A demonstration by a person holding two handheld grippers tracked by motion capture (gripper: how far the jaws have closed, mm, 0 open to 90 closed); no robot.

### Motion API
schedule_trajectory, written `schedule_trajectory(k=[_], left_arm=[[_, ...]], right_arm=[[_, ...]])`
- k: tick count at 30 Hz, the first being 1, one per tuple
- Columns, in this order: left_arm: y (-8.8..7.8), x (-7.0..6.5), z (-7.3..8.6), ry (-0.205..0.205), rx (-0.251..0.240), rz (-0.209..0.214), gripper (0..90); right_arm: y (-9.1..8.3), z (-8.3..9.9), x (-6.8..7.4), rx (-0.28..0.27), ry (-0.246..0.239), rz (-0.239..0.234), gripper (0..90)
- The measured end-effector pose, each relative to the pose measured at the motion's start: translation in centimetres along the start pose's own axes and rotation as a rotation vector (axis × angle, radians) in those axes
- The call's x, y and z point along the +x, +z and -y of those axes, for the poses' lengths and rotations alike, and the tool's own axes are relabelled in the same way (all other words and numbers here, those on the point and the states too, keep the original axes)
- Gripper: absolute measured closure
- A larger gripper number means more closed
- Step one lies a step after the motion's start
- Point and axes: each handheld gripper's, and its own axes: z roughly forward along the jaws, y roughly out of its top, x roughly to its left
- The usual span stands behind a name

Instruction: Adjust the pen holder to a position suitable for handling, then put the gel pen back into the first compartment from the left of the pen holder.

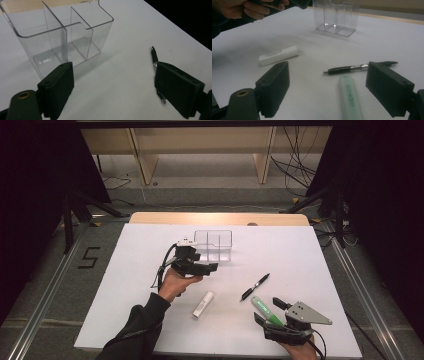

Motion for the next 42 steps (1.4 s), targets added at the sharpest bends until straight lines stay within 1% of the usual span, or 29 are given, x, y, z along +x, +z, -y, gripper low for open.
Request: schedule_trajectory(k=[1,2,3,4,6,12,16,19,23,29,33,34,35,40,42], left_arm=[[0.1,-0.2,0.0,0.012,0.006,0.002,15.6],[0.3,-0.7,0.1,0.018,0.006,0.006,15.6],[0.3,-0.7,0.1,0.018,0.006,0.006,15.6],[0.3,-0.8,0.0,0.026,0.015,0.010,15.6],[0.5,-1.3,0.0,0.031,0.013,0.017,15.6],[1.3,-2.6,0.0,0.073,0.045,0.039,15.6],[1.8,-3.3,0.0,0.082,0.060,0.047,15.7],[2.1,-3.8,0.2,0.089,0.085,0.059,16.0],[2.5,-4.8,0.5,0.128,0.117,0.067,16.0],[3.1,-5.5,0.6,0.137,0.134,0.074,16.1],[3.7,-6.1,0.7,0.149,0.159,0.075,17.2],[3.9,-6.2,0.8,0.142,0.156,0.075,17.8],[4.0,-6.4,0.8,0.144,0.163,0.080,18.4],[5.3,-7.3,0.8,0.165,0.194,0.099,19.9],[5.9,-7.6,0.9,0.184,0.215,0.103,21.0]], right_arm=[[0.0,0.0,0.1,0.000,-0.003,0.001,19.9],[0.0,0.0,0.1,0.001,0.000,0.001,19.9],[0.0,0.0,0.1,0.001,0.000,0.001,19.9],[0.0,0.0,0.1,0.001,0.000,0.001,19.9],[0.0,0.0,0.0,0.000,0.000,0.002,19.9],[-0.2,0.1,-0.2,0.000,0.008,0.009,19.9],[-0.3,0.2,-0.3,0.000,0.009,0.012,19.9],[-0.4,0.1,-0.3,-0.003,0.010,0.015,19.9],[-0.3,-0.1,-0.2,-0.004,0.005,0.017,19.9],[-0.1,-0.1,-0.1,0.000,0.006,0.019,19.9],[0.3,-0.1,-0.1,0.008,0.003,0.012,19.9],[0.3,-0.1,-0.1,0.009,0.004,0.010,19.9],[0.3,-0.1,-0.1,0.011,0.002,0.009,19.9],[0.2,-0.1,-0.2,0.007,0.003,0.011,19.9],[0.2,-0.1,-0.2,0.007,0.003,0.012,19.9]])
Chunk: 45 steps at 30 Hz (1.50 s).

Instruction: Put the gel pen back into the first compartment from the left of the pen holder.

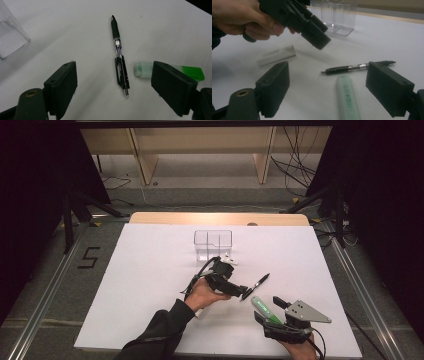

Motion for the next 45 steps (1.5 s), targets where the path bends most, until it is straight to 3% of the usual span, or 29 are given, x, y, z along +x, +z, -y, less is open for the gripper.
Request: schedule_trajectory(k=[8,26,45], left_arm=[[1.8,-0.7,-0.6,0.023,0.062,-0.007,25.8],[4.3,-1.3,-0.9,0.039,0.119,-0.012,43.4],[5.5,-2.0,-0.7,0.088,0.165,-0.027,65.5]], right_arm=[[0.0,0.0,0.1,-0.001,0.001,-0.002,19.9],[0.0,0.0,0.1,0.003,-0.001,-0.004,19.9],[0.0,0.0,0.1,0.005,-0.003,-0.007,19.9]])
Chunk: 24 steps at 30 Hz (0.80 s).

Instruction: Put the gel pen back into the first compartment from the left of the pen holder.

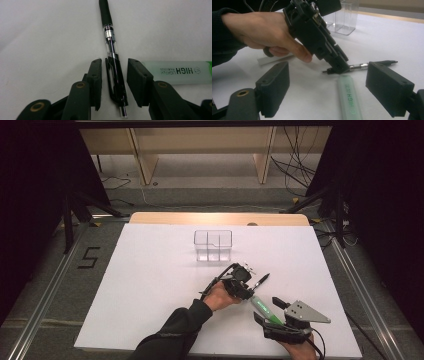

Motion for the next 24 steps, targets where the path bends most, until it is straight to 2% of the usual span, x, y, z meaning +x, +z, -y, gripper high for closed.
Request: schedule_trajectory(k=[5,11,19,24], left_arm=[[0.13,-0.27,-0.01,0.022,0.011,-0.023,68.4],[0.17,-0.37,0.01,0.028,0.009,-0.040,72.5],[0.22,-0.53,-0.09,0.016,0.011,-0.048,74.3],[0.21,-0.37,-0.11,0.009,0.012,-0.038,75.4]], right_arm=[[-0.01,-0.01,0.00,0.000,0.000,0.000,20.0],[-0.01,0.00,0.01,0.000,-0.001,0.000,20.0],[0.04,0.00,0.03,0.002,-0.001,0.000,20.1],[0.03,0.02,0.00,0.003,0.002,-0.002,20.1]])
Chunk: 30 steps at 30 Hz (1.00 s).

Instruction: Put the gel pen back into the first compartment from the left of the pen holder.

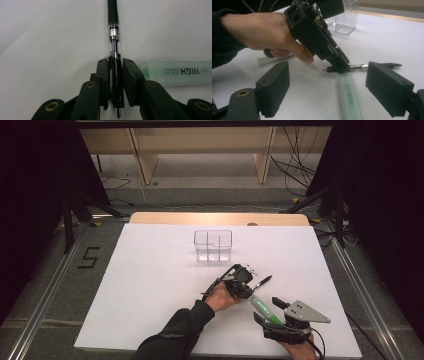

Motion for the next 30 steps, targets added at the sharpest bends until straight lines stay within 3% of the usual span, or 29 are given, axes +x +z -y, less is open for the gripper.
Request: schedule_trajectory(k=[12,20,25,30], left_arm=[[-0.5,0.8,0.2,-0.030,-0.027,0.027,75.6],[-2.1,1.6,0.8,-0.052,-0.088,0.037,75.6],[-3.5,2.7,1.8,-0.076,-0.125,0.052,75.6],[-5.3,3.3,2.9,-0.094,-0.177,0.055,75.6]], right_arm=[[0.0,0.0,0.0,-0.002,0.001,0.001,20.2],[0.0,0.0,-0.2,-0.004,0.014,0.002,20.2],[-0.1,-0.1,-0.3,-0.020,0.063,-0.017,20.2],[-0.1,-0.6,-0.6,-0.034,0.149,-0.021,19.5]])
